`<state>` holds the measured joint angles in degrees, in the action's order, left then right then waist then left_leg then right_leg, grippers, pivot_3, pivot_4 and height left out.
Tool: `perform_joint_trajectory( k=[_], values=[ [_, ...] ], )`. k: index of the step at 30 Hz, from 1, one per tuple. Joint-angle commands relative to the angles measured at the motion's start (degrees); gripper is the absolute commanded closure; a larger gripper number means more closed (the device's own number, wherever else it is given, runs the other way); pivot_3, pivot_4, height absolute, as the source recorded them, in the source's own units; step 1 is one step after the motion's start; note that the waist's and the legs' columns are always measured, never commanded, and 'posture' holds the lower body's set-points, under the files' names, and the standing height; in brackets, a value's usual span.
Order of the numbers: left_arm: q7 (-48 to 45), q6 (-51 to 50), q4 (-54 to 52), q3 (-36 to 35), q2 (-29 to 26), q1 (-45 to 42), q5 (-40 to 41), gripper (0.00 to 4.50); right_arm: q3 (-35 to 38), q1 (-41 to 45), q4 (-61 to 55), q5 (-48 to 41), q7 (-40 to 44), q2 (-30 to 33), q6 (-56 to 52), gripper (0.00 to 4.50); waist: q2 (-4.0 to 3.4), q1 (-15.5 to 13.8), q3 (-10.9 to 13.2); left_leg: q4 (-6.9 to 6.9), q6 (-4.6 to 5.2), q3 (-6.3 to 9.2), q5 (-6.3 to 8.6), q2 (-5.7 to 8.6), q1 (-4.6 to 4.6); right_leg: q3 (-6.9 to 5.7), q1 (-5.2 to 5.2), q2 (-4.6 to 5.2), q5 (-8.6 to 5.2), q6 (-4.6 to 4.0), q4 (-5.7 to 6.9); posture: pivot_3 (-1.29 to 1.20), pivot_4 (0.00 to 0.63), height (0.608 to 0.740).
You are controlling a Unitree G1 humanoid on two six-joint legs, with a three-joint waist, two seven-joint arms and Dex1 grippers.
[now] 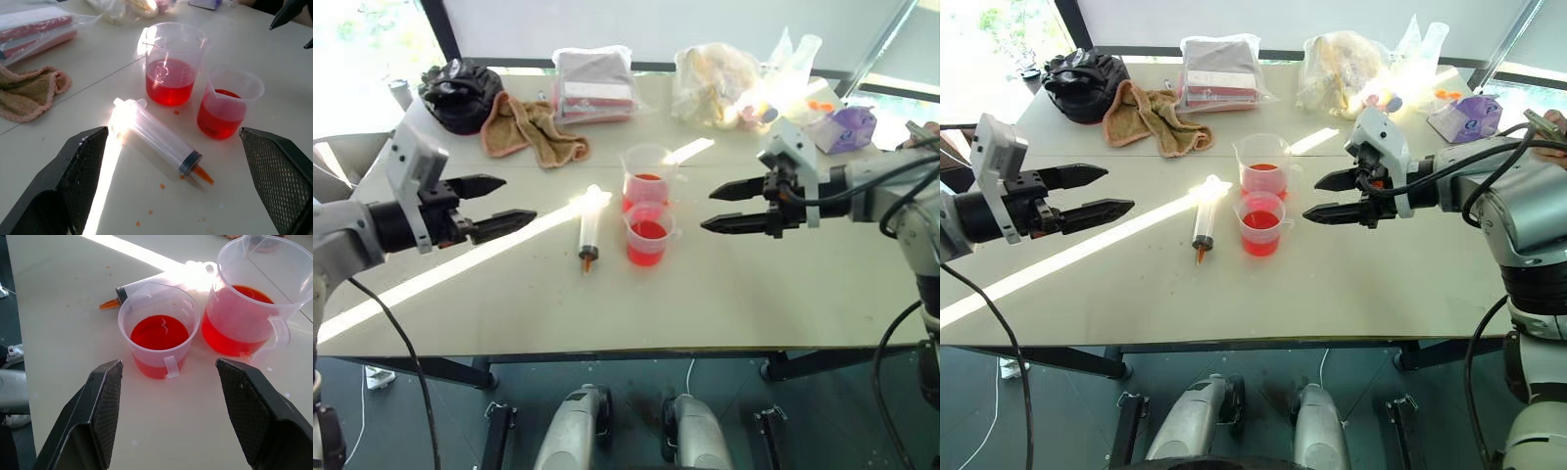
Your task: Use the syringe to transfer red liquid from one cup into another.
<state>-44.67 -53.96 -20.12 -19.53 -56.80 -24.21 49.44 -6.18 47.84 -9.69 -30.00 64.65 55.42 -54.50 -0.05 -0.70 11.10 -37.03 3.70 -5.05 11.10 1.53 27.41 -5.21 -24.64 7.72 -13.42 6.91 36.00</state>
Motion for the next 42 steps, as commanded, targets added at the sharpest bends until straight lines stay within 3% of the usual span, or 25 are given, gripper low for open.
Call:
perform_joint_trajectory(
  k=[1,29,33,37,42],
  values=[
    [-1.9,1.8,0.4,0.7,-1.0,-1.8,-0.7,0.02,1.2,1.8,0.2,0.7,0.7,1.7,0.7,1.33,0.00,0.0,0.0,0.00,0.00,-0.01,0.00,0.00,0.00,0.01,0.00,0.00,0.00,0.00,0.00,0.00,0.150,0.740],
    [-1.4,-1.1,1.7,5.2,-2.0,-5.7,-3.8,0.02,-0.2,3.8,1.7,3.3,1.7,1.0,1.3,1.33,0.00,0.0,0.0,0.01,0.00,-0.09,0.00,-0.05,0.01,0.09,-0.06,0.03,0.02,-0.03,0.00,0.00,0.150,0.740],
    [6.9,-9.6,6.1,11.0,1.0,-14.2,-6.3,0.02,-0.2,3.8,1.6,3.4,1.3,0.4,1.1,1.33,0.00,-0.1,0.0,0.00,0.00,-0.08,0.00,-0.04,0.01,0.08,0.03,-0.03,0.02,-0.02,0.03,0.00,0.150,0.740],
    [18.2,-21.9,17.3,12.9,12.7,-30.0,-8.3,0.02,-0.1,3.8,1.0,3.5,0.4,-0.5,0.6,1.33,0.12,-0.7,0.0,-0.21,0.07,-0.05,-0.04,-0.02,0.03,0.04,0.28,-0.15,0.04,0.02,0.15,0.00,0.150,0.740],
    [28.3,-31.4,30.9,13.9,22.4,-43.6,-16.2,0.02,0.6,3.5,0.4,3.2,-1.3,-1.4,-0.3,1.33,0.15,-0.7,0.0,-0.28,0.32,-0.18,-0.07,0.00,0.06,0.06,0.31,-0.15,0.03,0.08,0.14,0.00,0.150,0.740]
  ],
)
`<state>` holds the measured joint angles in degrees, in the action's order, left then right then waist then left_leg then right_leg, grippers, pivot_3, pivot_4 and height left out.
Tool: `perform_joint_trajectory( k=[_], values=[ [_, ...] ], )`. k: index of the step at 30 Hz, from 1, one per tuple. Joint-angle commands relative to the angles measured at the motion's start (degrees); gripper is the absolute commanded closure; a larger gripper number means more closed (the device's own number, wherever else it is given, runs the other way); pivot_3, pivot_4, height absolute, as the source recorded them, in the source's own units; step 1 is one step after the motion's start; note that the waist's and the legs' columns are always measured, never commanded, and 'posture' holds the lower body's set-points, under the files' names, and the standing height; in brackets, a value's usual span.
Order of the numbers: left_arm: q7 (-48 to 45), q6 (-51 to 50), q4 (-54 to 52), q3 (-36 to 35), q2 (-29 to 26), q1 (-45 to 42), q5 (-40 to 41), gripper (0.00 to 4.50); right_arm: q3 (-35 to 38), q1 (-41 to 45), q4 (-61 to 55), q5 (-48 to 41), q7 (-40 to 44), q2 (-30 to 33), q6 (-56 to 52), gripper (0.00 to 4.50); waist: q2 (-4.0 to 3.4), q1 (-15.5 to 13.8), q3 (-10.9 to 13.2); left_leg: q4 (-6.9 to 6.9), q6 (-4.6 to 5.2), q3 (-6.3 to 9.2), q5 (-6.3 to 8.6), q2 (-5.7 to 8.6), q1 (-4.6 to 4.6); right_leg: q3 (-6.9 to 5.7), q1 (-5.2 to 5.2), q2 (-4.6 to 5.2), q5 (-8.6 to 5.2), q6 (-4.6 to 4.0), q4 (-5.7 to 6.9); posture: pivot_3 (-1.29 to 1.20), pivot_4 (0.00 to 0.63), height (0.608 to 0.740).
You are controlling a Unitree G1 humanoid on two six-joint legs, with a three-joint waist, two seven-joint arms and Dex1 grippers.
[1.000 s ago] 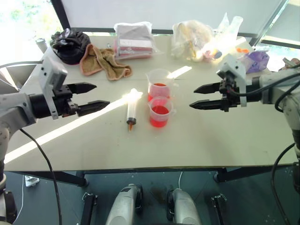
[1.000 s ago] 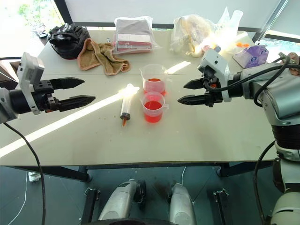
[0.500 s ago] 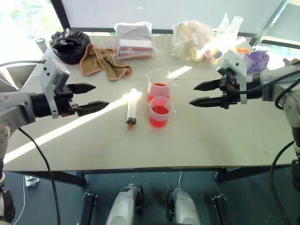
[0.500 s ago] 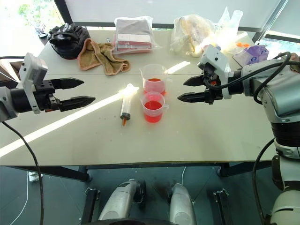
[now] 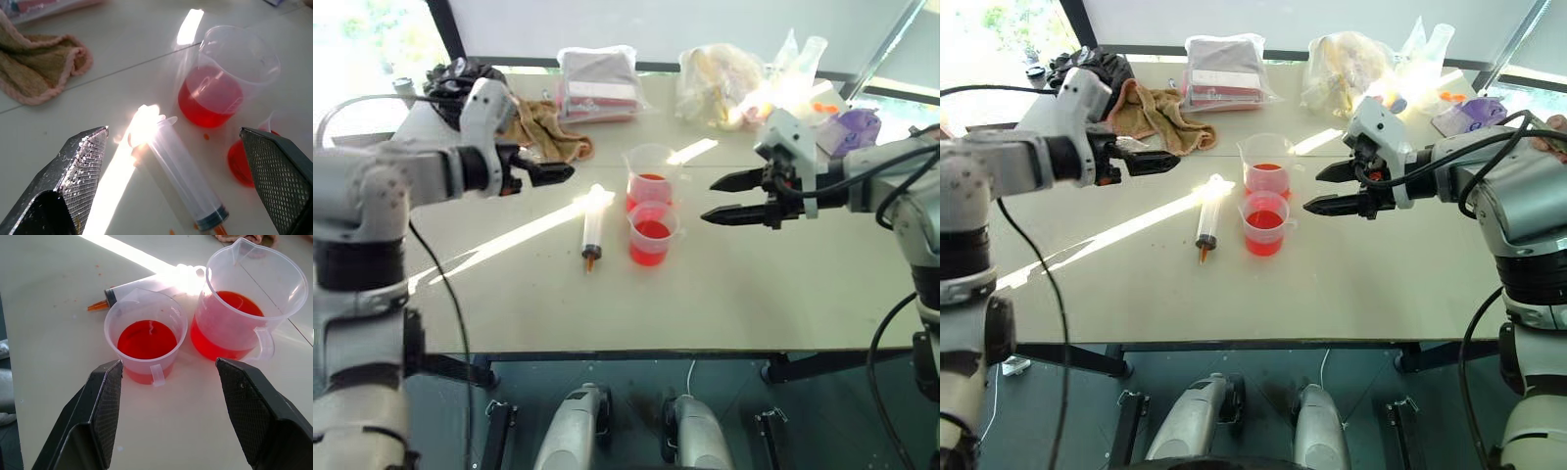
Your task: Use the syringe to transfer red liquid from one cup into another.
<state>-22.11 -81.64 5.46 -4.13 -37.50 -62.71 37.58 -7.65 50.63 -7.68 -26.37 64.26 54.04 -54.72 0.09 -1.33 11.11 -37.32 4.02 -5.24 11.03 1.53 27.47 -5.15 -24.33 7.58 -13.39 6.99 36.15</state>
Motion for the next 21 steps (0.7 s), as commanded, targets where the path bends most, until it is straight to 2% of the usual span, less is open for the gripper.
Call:
perform_joint_trajectory(
  k=[1,6,11,16,21],
  values=[
    [7.8,-4.2,7.4,-1.8,5.0,-6.8,-6.1,0.02,2.1,0.5,-1.8,-0.5,-1.1,0.0,-0.1,1.33,0.01,0.0,0.0,-0.01,0.00,-0.01,0.00,0.00,-0.01,0.00,0.01,0.00,0.00,0.01,0.01,0.00,0.150,0.740],
    [11.6,-10.2,12.6,1.3,10.8,-13.5,-11.0,0.02,2.6,-0.4,-2.4,-0.7,-2.1,0.1,-0.2,1.33,0.04,0.5,0.0,-0.01,0.00,0.00,0.00,0.00,-0.01,0.00,0.01,0.00,0.00,0.04,0.02,0.00,0.150,0.740],
    [16.0,-10.9,14.9,1.5,15.3,-16.2,-14.2,0.02,2.2,-0.6,-2.5,-0.5,-2.9,-0.2,0.0,1.33,0.04,0.6,0.0,0.01,-0.02,0.00,0.00,-0.02,-0.03,0.01,0.01,0.01,0.00,0.04,0.02,0.00,0.150,0.740],
    [28.0,-10.9,26.7,-7.0,23.5,-21.8,-22.9,0.02,2.0,-0.7,-2.7,-0.7,-3.0,-0.2,-0.1,1.33,0.07,0.3,0.0,-0.02,-0.02,0.00,0.00,0.00,-0.03,0.01,0.01,0.04,0.00,0.05,0.03,0.00,0.150,0.740],
    [40.7,-10.1,37.0,-21.8,30.8,-26.7,-31.7,0.02,1.3,-0.7,-2.6,-0.3,-2.9,-0.2,0.2,1.33,0.09,0.5,0.0,-0.01,-0.02,0.00,0.00,0.00,-0.01,0.00,0.01,0.04,0.02,0.08,0.01,0.00,0.150,0.740]
  ],
)
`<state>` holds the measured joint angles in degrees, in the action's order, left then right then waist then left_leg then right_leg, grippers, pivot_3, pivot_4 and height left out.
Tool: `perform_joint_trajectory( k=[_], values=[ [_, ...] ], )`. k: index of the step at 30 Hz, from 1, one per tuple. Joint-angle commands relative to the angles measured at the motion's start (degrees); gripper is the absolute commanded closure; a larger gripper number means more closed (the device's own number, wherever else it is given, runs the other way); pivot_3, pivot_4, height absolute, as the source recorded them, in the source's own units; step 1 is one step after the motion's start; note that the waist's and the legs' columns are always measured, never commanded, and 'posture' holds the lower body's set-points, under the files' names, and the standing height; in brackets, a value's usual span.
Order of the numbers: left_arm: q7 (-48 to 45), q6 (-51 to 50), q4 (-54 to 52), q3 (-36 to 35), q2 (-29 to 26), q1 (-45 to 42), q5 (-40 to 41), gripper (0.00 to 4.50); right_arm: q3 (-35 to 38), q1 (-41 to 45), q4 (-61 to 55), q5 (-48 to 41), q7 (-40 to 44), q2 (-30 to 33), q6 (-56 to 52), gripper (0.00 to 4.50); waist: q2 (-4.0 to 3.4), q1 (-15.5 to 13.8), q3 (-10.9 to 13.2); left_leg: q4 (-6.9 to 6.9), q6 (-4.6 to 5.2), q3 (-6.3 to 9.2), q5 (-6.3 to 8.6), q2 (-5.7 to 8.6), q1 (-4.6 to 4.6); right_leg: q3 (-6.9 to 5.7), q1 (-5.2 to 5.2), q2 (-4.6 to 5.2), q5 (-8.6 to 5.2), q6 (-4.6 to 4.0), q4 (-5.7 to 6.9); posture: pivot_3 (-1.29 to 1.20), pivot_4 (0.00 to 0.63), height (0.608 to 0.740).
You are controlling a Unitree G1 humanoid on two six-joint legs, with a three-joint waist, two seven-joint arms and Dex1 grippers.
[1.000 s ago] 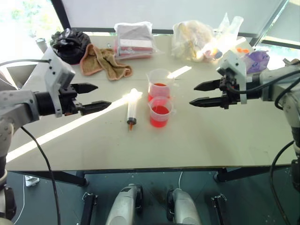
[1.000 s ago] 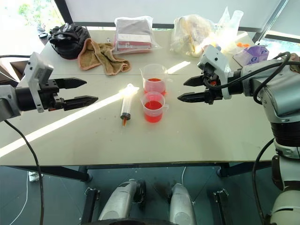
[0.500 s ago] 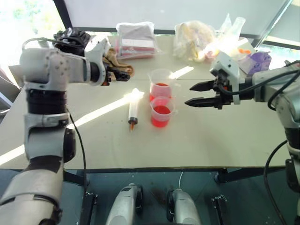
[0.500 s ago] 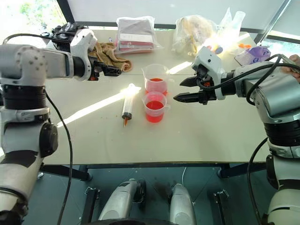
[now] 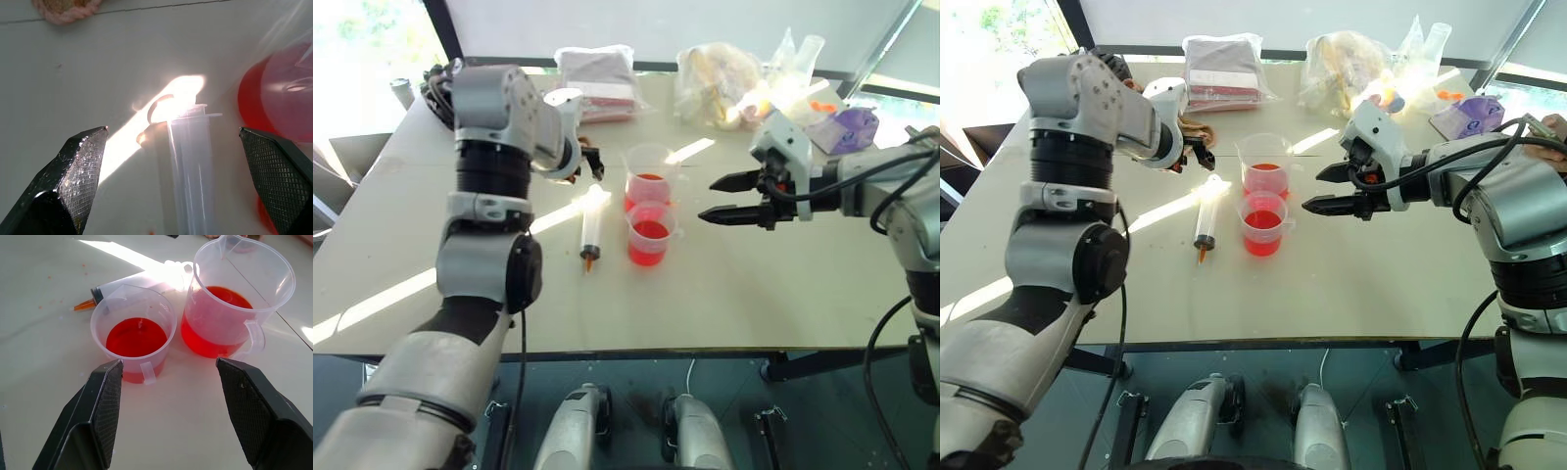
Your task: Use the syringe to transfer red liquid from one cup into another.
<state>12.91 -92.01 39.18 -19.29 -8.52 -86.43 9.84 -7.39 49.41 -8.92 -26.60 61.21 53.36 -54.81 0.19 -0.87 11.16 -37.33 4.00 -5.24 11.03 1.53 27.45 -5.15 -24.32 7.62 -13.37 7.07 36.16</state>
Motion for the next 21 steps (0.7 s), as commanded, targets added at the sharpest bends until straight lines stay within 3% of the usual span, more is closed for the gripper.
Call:
perform_joint_trajectory(
  k=[1,8,21],
  values=[
    [7.3,1.0,4.9,-8.8,2.6,-3.4,-4.7,0.02,1.0,0.7,-1.3,0.0,0.1,0.4,0.2,1.33,0.00,0.0,0.0,0.01,0.00,0.00,0.00,0.00,-0.01,0.00,0.00,0.00,0.00,0.00,0.00,0.00,0.150,0.740],
    [16.7,5.4,15.0,-18.8,5.0,-5.4,-6.8,0.02,0.9,1.1,-1.2,-0.1,0.0,0.3,-0.1,1.33,0.01,0.0,0.0,0.00,-0.13,-0.01,0.07,0.00,-0.01,0.00,-0.02,0.02,0.01,0.02,0.02,0.00,0.150,0.740],
    [20.0,20.9,30.0,-18.9,3.0,-6.8,-1.7,0.02,1.6,0.0,-2.4,-0.7,-1.0,-0.2,-0.9,1.33,0.02,0.0,0.0,0.03,-0.20,-0.05,0.11,0.01,-0.01,0.02,-0.07,0.05,0.03,0.03,0.02,0.00,0.150,0.740]
  ],
)
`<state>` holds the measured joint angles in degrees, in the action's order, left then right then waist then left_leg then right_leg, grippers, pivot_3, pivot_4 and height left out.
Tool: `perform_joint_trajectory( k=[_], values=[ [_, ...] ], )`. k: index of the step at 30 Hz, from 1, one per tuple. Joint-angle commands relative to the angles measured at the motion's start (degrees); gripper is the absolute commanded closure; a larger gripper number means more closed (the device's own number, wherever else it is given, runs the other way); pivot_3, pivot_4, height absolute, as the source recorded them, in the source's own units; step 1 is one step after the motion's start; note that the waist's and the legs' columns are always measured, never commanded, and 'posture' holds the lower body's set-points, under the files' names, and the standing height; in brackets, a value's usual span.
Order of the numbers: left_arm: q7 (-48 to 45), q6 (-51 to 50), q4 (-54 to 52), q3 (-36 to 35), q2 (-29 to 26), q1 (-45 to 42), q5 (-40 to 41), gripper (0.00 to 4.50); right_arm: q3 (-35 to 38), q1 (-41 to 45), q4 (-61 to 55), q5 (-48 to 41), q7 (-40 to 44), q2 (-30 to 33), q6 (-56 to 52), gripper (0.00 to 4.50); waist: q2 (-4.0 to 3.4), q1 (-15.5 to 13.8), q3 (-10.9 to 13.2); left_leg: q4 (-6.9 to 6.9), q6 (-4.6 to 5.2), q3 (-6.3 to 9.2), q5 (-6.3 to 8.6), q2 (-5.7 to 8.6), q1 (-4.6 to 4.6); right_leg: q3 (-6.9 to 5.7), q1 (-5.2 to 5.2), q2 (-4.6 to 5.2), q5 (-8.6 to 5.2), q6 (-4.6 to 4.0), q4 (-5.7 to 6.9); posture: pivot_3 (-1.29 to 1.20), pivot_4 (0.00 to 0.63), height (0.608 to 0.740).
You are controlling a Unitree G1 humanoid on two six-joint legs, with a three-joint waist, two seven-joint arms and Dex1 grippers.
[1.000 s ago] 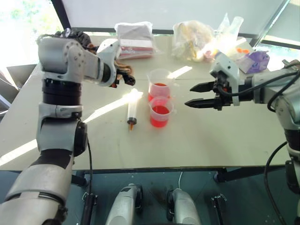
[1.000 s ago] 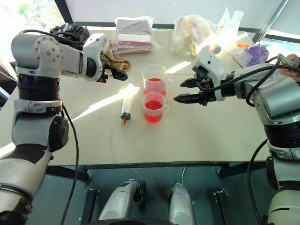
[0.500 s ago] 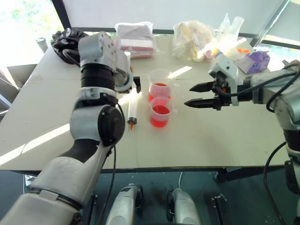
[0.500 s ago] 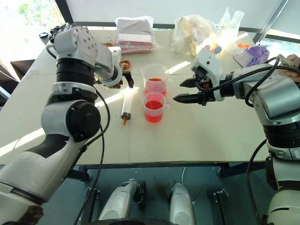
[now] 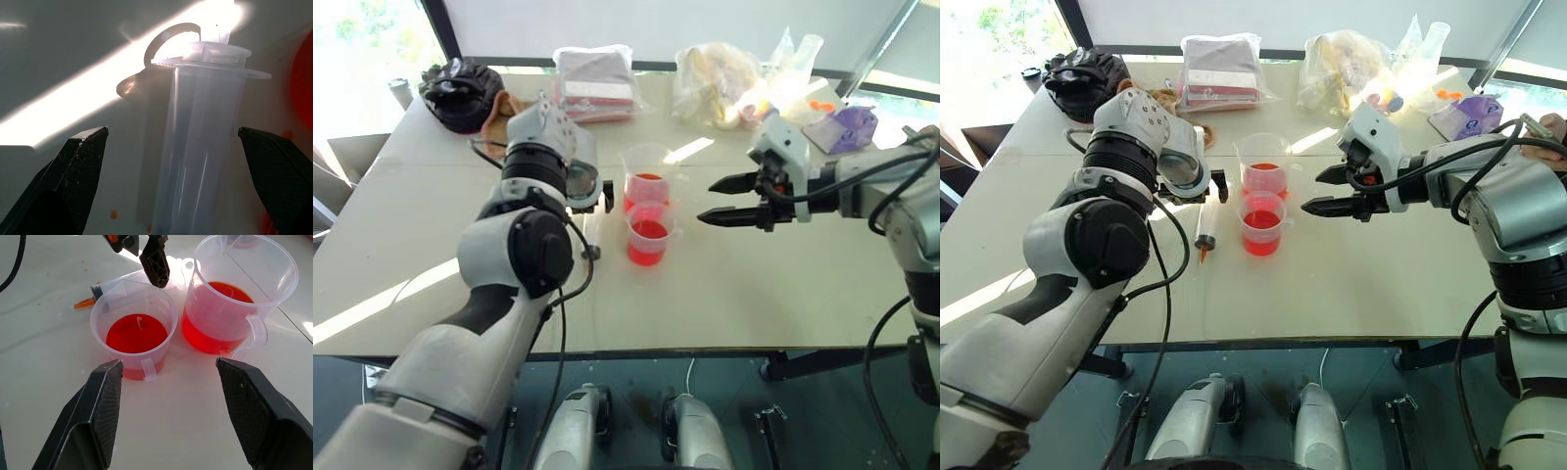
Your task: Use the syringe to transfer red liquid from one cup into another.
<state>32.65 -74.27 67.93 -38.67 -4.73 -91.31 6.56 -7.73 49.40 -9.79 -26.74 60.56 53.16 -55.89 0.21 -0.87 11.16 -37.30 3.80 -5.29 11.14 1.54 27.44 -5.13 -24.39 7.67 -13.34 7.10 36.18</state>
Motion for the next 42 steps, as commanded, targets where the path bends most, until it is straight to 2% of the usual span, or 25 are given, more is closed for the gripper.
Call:
perform_joint_trajectory(
  k=[1,17,20,25,26,34,38,42],
  values=[
    [0.2,4.1,1.7,0.7,-0.8,-1.8,1.9,0.02,1.9,-0.1,-1.6,-0.6,-0.5,0.0,0.1,1.33,0.00,0.0,0.0,0.00,0.00,0.00,0.00,0.00,0.00,0.00,0.00,0.00,0.00,0.00,0.00,0.00,0.150,0.740],
    [0.1,14.6,6.6,4.9,1.5,2.2,5.5,0.02,1.6,-0.5,-1.6,-0.4,-0.7,-0.1,1.1,1.33,0.01,0.0,0.0,-0.02,0.01,-0.04,0.00,0.00,0.00,0.01,0.00,0.00,0.01,0.00,0.01,0.00,0.150,0.740],
    [0.4,15.2,6.7,5.5,1.2,2.8,5.7,0.89,1.9,-0.8,-1.6,-0.5,-0.7,0.0,1.1,1.33,0.01,0.0,0.0,-0.03,0.01,-0.04,0.00,0.00,-0.01,0.01,0.01,0.00,0.02,0.01,0.02,0.00,0.150,0.740],
    [1.1,15.9,6.9,6.6,0.6,4.0,6.0,2.93,2.0,-1.2,-1.6,-0.4,-0.9,0.1,1.4,1.33,0.02,-0.1,-0.1,-0.07,0.01,-0.04,0.00,0.00,-0.03,0.01,0.05,0.00,0.03,0.03,0.03,0.00,0.150,0.740],
    [1.0,15.9,6.9,6.8,0.6,4.1,6.1,3.04,2.0,-1.2,-1.6,-0.4,-0.9,0.1,1.4,1.33,0.02,-0.1,-0.1,-0.09,0.01,-0.03,0.00,0.00,-0.03,0.01,0.06,0.00,0.04,0.04,0.03,0.00,0.150,0.740],
    [-0.6,16.3,4.5,5.9,-2.1,3.4,8.7,3.04,2.0,-1.3,-1.3,-0.3,-0.9,0.1,1.9,1.33,0.03,0.1,-0.1,-0.11,0.01,-0.03,0.00,0.00,-0.07,0.03,0.07,0.00,0.06,0.05,0.06,0.00,0.150,0.740],
    [-11.6,11.4,-0.9,10.7,-6.0,1.6,8.6,3.04,2.1,-1.4,-1.3,-0.3,-1.5,-0.2,2.1,1.33,0.05,0.1,-0.1,-0.09,0.01,-0.05,-0.01,0.00,0.00,0.03,-0.02,-0.02,0.06,0.05,0.06,0.00,0.150,0.740],
    [-18.5,7.6,-13.0,15.7,-9.2,3.6,8.5,3.04,2.2,-2.0,-2.0,-0.3,-2.1,-0.5,2.9,1.33,0.06,0.1,-0.1,-0.07,0.01,-0.08,-0.01,0.00,0.01,0.03,-0.03,-0.02,0.06,0.05,0.05,0.00,0.150,0.740]
  ],
)
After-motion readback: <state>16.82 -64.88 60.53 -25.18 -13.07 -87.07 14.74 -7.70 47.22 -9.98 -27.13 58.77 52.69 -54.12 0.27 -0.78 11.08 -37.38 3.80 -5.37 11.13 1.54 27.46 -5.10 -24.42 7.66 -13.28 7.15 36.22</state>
